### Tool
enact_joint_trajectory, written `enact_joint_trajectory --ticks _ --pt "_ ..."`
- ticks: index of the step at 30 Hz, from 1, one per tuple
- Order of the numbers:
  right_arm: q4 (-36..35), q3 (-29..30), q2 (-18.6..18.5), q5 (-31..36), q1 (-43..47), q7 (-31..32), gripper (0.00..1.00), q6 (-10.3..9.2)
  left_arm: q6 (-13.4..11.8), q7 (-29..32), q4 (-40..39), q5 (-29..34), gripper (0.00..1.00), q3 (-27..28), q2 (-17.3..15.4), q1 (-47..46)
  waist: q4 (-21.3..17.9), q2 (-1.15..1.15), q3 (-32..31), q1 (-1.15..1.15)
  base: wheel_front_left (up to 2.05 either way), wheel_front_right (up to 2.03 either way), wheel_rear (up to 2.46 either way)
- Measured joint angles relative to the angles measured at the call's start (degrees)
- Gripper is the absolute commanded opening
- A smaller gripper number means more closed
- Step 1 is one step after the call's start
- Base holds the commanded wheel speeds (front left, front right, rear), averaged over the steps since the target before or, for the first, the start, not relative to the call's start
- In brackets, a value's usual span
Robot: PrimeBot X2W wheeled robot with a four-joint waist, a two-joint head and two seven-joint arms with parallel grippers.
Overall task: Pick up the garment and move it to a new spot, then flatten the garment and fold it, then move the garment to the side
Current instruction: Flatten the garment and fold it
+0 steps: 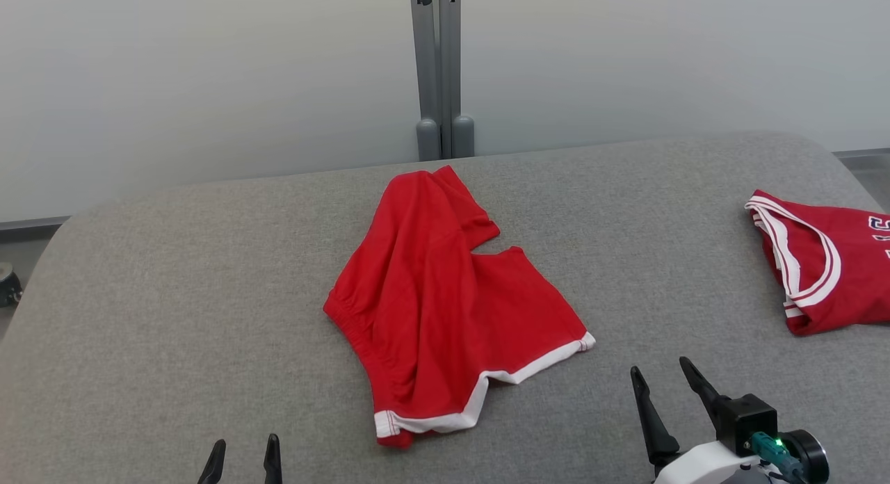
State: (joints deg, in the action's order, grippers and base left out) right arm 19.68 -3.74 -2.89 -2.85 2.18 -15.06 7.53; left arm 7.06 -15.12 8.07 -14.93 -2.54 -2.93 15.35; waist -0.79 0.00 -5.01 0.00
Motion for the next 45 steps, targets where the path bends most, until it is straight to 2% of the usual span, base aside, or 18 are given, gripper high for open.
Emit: enact_joint_trajectory --ticks 6,10,12,15,18,21,23,30,42,43,44,45 --pt "-0.2 0.0 0.0 0.0 -0.1 0.0 1.00 0.00 0.0 0.0 0.0 -0.3 1.00 -0.3 0.0 -0.1 -0.8 0.00 0.1 0.00 0.00 0.00 0.00" --pt "1.0 -0.1 0.0 -0.3 -1.7 0.0 1.00 0.00 0.0 0.5 2.8 -2.0 1.00 -3.9 0.0 -0.8 -0.9 0.00 0.8 0.00 0.00 0.00 0.00" --pt "3.3 -1.4 -0.2 -0.7 -4.1 0.8 1.00 0.00 0.0 3.4 3.2 -3.8 1.00 -5.7 0.2 -2.2 -0.9 0.00 1.3 0.00 0.00 0.00 0.00" --pt "6.6 -3.0 -1.0 -1.3 -10.1 6.7 1.00 0.01 0.0 12.0 2.9 -6.7 1.00 -8.2 0.2 -5.3 -0.9 0.00 2.4 0.00 0.00 0.00 0.00" --pt "11.0 -5.1 -2.0 -1.8 -16.3 16.1 1.00 -0.03 0.0 21.8 1.1 -9.4 1.00 -10.3 0.2 -6.6 -0.8 0.00 3.5 0.00 0.00 0.00 0.00" --pt "14.7 -8.1 -2.3 -2.3 -20.9 23.6 1.00 0.01 -0.5 28.0 -1.0 -10.1 1.00 -11.1 -0.1 -7.9 -0.5 0.00 4.4 0.00 0.00 0.00 0.00" --pt "16.4 -8.9 -2.2 -2.6 -23.6 25.8 1.00 0.01 -0.8 30.1 -2.1 -10.2 1.00 -11.5 -0.1 -8.5 -0.2 0.00 5.0 0.00 0.00 0.00 0.00" --pt "23.7 -10.6 -1.8 -2.7 -27.9 29.2 1.00 0.01 -1.1 32.5 -2.3 -11.3 1.00 -13.6 -0.1 -10.7 1.2 0.00 7.4 0.00 0.00 0.00 0.00" --pt "30.3 -10.2 -0.4 -2.5 -32.1 26.5 1.00 0.01 -1.3 31.7 0.9 -12.7 1.00 -15.4 -0.1 -14.5 1.7 0.00 11.2 0.00 0.00 0.00 0.00" --pt "30.8 -10.1 -0.3 -2.5 -32.4 26.3 1.00 0.01 -1.2 31.8 1.2 -12.8 0.75 -15.6 -0.1 -14.8 1.6 0.00 11.5 0.00 0.00 0.00 0.00" --pt "31.3 -10.2 -0.2 -2.6 -32.8 26.3 0.70 0.01 -1.1 31.8 1.4 -12.8 0.41 -15.9 -0.1 -15.1 1.6 0.00 11.8 0.00 0.00 0.00 0.00" --pt "31.7 -10.3 -0.1 -2.9 -33.3 26.2 0.00 0.01 -1.0 31.8 1.7 -12.8 0.13 -16.1 -0.1 -15.4 1.5 0.00 12.0 0.00 0.00 0.00 0.00"
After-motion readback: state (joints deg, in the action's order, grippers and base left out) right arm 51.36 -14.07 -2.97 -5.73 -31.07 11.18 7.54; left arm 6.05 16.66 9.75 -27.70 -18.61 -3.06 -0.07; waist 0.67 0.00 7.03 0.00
